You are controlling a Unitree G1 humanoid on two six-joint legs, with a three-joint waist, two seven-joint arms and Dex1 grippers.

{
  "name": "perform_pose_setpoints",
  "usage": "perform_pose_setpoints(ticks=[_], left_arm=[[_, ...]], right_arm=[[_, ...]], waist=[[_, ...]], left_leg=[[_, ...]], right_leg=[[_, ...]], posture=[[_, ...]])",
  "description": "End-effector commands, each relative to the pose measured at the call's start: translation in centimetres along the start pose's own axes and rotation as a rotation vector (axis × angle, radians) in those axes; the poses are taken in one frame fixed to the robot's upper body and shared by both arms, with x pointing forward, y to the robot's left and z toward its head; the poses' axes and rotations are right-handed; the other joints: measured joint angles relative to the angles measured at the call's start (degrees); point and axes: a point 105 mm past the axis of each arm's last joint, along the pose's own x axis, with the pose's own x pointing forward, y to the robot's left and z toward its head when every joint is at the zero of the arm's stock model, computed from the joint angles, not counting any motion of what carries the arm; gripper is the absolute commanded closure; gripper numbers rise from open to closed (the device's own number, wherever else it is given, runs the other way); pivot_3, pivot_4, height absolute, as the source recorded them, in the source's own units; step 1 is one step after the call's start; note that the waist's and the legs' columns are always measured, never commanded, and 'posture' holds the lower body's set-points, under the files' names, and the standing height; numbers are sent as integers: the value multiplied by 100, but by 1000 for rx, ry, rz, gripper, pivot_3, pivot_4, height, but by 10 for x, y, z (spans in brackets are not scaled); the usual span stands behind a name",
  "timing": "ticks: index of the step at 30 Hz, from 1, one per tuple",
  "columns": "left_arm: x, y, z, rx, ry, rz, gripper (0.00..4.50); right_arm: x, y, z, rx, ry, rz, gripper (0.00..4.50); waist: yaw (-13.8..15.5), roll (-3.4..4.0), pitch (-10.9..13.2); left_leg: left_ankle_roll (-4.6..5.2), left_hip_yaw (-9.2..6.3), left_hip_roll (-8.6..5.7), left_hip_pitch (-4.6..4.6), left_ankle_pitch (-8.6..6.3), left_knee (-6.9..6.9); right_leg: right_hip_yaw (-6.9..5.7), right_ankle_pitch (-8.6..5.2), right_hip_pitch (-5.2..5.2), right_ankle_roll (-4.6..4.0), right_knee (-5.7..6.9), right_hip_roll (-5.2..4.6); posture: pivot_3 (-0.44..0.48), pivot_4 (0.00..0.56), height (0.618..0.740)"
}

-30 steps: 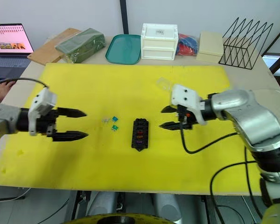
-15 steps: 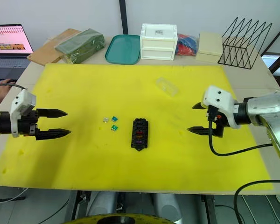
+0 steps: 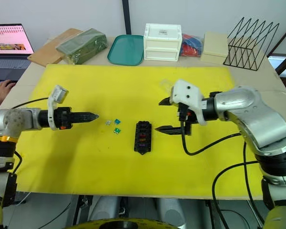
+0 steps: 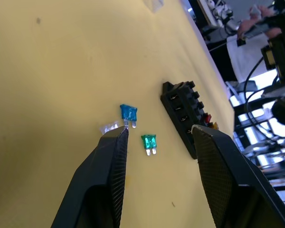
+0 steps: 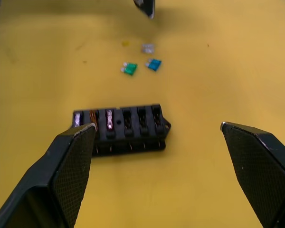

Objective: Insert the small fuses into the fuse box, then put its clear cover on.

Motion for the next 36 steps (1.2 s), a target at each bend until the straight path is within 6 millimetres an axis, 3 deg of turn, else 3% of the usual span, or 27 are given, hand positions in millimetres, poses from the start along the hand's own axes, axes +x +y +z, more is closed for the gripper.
perform_pose_setpoints(ticks=[1, 17, 25, 28, 33, 36], left_arm=[[-1, 0, 4, -31, -1, -16, 2014], [29, 16, -12, -43, 100, -11, 2014], [32, 23, -20, -46, 129, 9, 2014], [33, 28, -21, -46, 125, 30, 2571], [33, 32, -23, -45, 124, 41, 4323], [32, 36, -24, -40, 122, 58, 4440]], right_arm=[[5, 6, 16, -51, -35, 7, 0], [9, 11, 16, -43, -32, -2, 0], [10, 13, 14, -44, -22, -9, 0], [10, 12, 13, -46, -20, -12, 0], [11, 11, 13, -48, -20, -15, 0], [11, 10, 13, -50, -18, -15, 0]], waist=[[12, 0, 0], [36, 0, -1], [40, 0, -2], [41, 0, -3], [39, 0, -3], [38, 2, -4]], left_leg=[[0, -1, 0, 0, 0, 0], [-2, -2, -3, 0, 1, 2], [-2, -3, -5, 0, 1, 2], [-2, -4, -6, 1, 1, 2], [-2, -4, -6, 1, 1, 2], [-2, -4, -6, 4, 2, 3]], right_leg=[[0, 0, -2, -1, 2, 0], [-1, 0, 1, -1, 6, -5], [-1, 0, 4, -1, 4, -8], [-1, 0, 5, -1, 5, -7], [-1, 0, 5, -1, 5, -7], [-1, 0, 8, -1, 7, -7]], posture=[[0, 150, 740], [0, 150, 740], [0, 150, 740], [0, 150, 740], [0, 150, 740], [0, 150, 740]])
